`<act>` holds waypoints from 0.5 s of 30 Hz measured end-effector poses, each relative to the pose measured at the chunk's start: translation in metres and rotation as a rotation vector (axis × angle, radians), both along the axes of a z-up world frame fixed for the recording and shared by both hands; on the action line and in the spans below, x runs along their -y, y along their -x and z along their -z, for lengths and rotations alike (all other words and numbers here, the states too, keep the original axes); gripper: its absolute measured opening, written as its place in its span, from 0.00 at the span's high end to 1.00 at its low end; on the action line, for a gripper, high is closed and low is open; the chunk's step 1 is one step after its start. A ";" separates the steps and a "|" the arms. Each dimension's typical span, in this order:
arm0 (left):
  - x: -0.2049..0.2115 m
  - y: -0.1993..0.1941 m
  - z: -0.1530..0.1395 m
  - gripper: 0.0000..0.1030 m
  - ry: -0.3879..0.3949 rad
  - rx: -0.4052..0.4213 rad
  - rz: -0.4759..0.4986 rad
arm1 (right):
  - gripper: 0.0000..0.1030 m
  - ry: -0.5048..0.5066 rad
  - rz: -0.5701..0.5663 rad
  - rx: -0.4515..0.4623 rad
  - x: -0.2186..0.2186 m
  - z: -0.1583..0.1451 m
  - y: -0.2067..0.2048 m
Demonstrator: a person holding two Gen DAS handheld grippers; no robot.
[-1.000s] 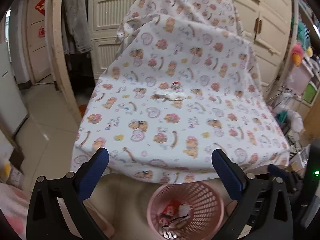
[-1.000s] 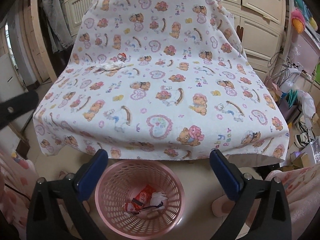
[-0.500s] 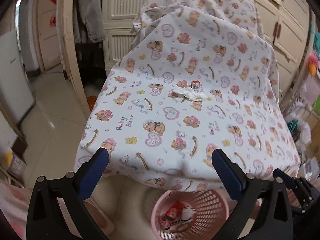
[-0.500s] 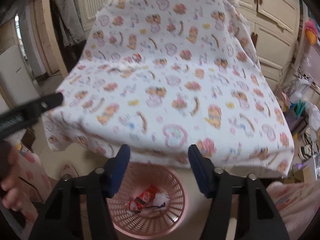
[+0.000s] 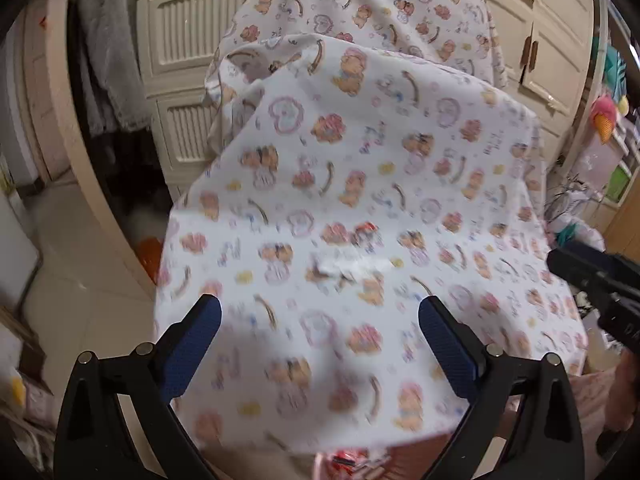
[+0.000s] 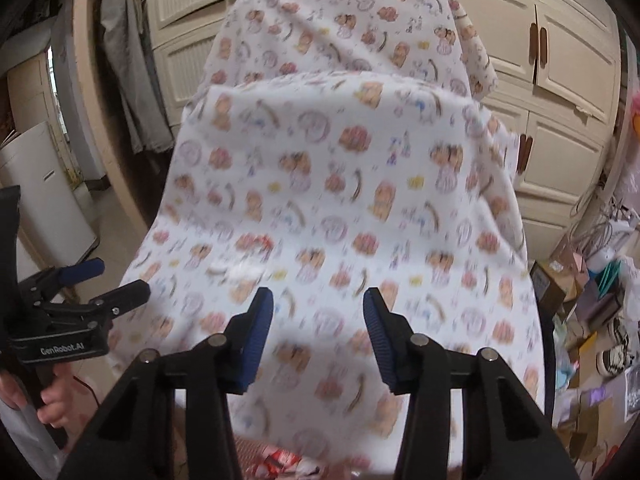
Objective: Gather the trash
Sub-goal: 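Close the left tool on the small leftover white tissue piece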
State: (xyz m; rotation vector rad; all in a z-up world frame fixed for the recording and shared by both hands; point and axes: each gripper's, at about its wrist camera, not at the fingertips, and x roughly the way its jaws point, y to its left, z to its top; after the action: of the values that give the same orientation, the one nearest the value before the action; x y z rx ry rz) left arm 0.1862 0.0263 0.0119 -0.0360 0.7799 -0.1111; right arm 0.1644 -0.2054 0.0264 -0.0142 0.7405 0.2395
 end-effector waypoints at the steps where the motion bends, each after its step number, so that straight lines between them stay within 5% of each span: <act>1: 0.000 -0.008 0.001 0.05 -0.005 -0.003 0.005 | 0.57 0.001 -0.001 0.006 0.001 0.000 -0.007; 5: -0.005 -0.038 0.019 0.06 0.014 -0.048 0.009 | 0.57 -0.007 -0.019 0.014 -0.003 0.005 -0.036; 10: -0.005 -0.071 0.050 0.23 0.133 -0.166 -0.002 | 0.57 -0.004 -0.045 0.012 -0.014 0.026 -0.065; 15: 0.008 -0.088 0.066 0.31 0.137 -0.213 0.001 | 0.58 -0.038 -0.057 -0.051 -0.023 0.044 -0.090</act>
State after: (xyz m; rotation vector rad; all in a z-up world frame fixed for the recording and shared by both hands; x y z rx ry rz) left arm 0.2745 0.0180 -0.0537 -0.1795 0.9838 -0.1629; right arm 0.2541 -0.1825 -0.0176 0.0072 0.7869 0.3089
